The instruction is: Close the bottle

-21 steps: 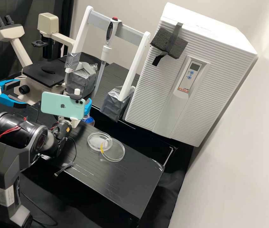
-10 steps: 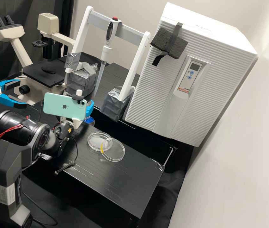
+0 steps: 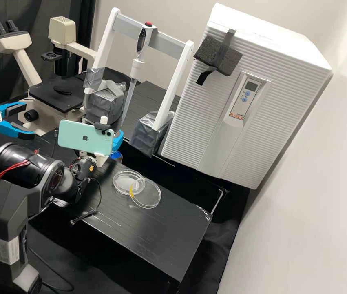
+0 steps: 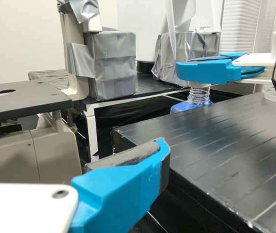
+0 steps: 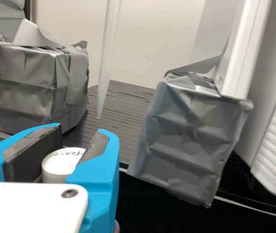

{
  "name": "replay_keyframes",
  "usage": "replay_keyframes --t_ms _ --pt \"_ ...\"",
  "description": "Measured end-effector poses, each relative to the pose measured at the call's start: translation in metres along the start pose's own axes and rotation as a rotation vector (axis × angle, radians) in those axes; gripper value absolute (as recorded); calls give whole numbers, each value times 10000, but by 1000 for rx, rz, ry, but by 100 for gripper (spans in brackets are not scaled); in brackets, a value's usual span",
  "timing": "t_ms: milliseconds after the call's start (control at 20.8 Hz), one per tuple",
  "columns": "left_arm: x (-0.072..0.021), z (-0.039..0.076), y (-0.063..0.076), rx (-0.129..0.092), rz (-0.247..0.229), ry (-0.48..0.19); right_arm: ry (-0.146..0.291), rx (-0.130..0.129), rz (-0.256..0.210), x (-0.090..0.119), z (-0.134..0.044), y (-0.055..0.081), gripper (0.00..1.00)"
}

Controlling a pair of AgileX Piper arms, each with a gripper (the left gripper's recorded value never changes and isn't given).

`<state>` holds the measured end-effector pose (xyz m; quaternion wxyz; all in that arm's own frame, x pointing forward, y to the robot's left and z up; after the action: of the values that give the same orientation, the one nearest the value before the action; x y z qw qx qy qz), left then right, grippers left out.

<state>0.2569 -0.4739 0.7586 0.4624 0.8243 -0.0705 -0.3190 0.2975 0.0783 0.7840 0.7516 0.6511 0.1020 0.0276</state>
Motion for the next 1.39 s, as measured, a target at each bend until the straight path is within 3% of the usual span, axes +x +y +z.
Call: replay_keyframes --t_ms 577,1106,1394 --pt "26 -8 31 2 15 4 -13 -1 10 -1 39 29 0" --pt "32 -2 34 3 16 2 -15 8 -19 -4 15 -20 0" --pt "32 -2 34 3 16 2 -21 53 -22 -14 25 -30 0"
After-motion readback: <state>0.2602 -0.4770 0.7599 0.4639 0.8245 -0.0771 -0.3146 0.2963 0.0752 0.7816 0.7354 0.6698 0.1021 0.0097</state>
